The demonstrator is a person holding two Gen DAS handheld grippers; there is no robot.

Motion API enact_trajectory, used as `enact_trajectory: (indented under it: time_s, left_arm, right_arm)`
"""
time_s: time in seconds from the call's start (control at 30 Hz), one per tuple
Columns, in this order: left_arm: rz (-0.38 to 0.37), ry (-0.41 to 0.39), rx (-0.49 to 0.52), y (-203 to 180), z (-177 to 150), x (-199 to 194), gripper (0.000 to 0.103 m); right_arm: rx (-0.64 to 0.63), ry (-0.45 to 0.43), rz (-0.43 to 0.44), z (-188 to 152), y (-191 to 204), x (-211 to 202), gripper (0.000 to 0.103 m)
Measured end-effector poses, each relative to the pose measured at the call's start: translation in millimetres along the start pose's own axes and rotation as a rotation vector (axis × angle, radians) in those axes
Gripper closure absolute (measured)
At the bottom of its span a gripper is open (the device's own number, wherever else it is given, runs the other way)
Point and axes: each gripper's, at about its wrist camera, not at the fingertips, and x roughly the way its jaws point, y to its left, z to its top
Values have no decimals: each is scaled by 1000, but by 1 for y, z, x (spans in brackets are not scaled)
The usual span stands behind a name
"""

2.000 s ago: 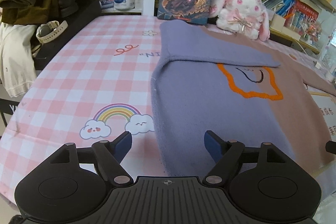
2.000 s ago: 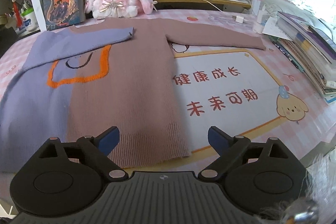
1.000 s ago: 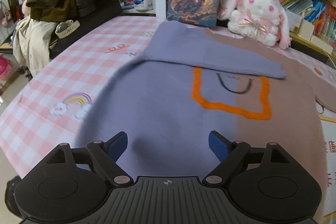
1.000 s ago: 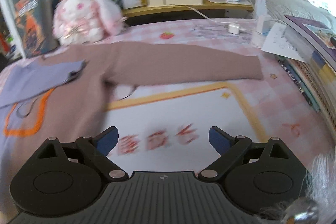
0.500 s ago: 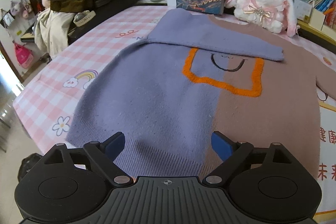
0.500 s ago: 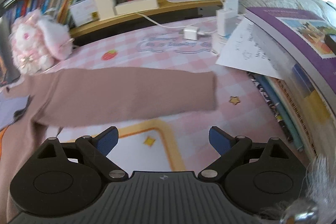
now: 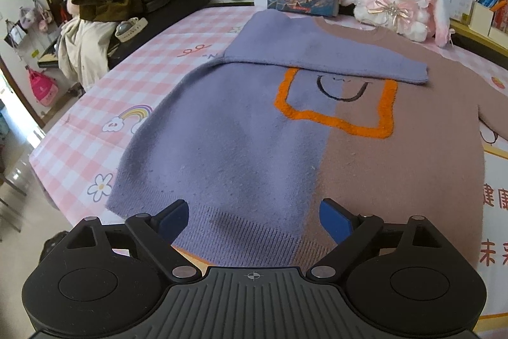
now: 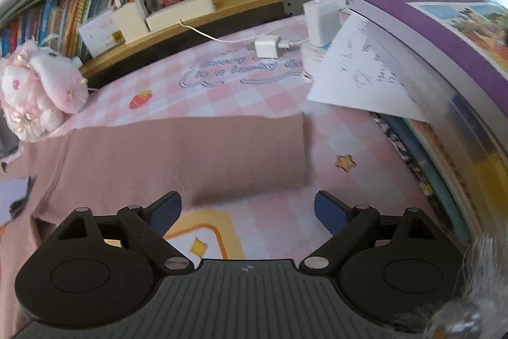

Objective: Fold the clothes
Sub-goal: 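Grasp the mauve sleeve cuff with the right gripper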

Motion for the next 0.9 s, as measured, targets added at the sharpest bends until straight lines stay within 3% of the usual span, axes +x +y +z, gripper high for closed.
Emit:
enact_trajectory:
  time_s: [0.13,0.23,0.4,0.57,0.73,0.9]
  left_arm:
    - [10,4,-9,1,-1,0,11]
    - [15,6,-15,3,-1,-1,11]
    - [19,11,-18,5,-1,-1,11]
    - [14,17,-19,5,-1,1,11]
    - [-5,11,-8,3,-1,0,11]
    - [-10,2,-14,6,-4,-2,11]
  right_arm:
    - [58,-21,98,6,-1,6,31]
    - [90,-23,170,5,2,9,35]
    - [144,-50,123,11,-5,13,55]
    - [198,-39,79,18,-20,15,60]
    - [242,13,80,23,-28,20,92]
    - [259,-2,140,32,-26,15,98]
